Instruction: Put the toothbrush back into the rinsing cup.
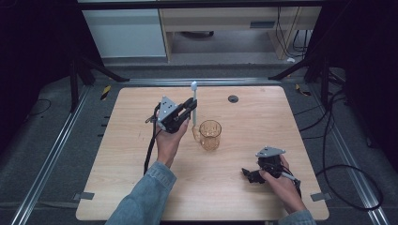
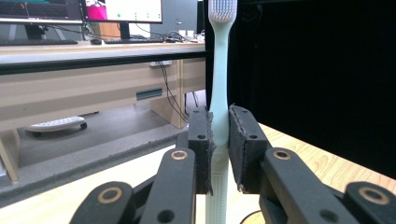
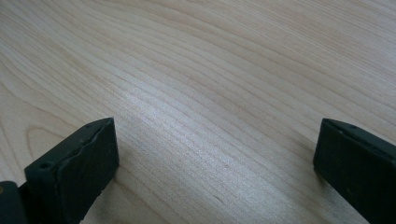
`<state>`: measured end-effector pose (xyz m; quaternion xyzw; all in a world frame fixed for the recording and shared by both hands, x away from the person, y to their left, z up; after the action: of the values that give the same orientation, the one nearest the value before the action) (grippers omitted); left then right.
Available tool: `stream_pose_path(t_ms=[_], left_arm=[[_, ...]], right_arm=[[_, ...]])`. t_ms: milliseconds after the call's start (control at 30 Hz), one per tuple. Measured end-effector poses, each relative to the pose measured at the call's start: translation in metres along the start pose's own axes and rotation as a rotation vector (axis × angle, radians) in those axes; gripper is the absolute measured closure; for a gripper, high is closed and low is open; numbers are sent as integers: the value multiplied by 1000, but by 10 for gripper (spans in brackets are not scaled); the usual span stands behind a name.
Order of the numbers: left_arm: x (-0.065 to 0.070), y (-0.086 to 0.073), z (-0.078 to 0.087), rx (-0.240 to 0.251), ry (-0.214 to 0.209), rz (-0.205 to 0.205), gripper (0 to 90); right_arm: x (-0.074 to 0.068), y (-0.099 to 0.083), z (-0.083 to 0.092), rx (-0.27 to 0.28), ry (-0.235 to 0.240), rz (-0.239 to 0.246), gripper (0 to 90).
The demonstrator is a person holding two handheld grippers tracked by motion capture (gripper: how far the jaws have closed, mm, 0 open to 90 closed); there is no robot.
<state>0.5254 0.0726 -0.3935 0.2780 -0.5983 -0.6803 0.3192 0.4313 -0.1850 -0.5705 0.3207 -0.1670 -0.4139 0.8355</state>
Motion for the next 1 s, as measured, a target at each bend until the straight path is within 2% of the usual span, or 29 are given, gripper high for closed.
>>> stream_pose_path(t_ms=[300,1000], left_arm=[[1,-10,-5,10,-4,18,789],[5,-24,-9,7,-9,28,788]], right_arm=[[-1,0,0,-2,3,-4,4],[-1,0,0,0,6,-1,4]])
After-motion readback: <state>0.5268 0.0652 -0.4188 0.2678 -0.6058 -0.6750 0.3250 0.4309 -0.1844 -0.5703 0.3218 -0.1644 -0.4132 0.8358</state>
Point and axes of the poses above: each handheld gripper's, and its own axes: z roughly backward along the jaws, y roughly out of its top, x roughly to its right, the point moved 8 cm from there along -z, roughly forward along the jaws, and after that the axes turned 4 degrees about -x, right-handed, at the moved point
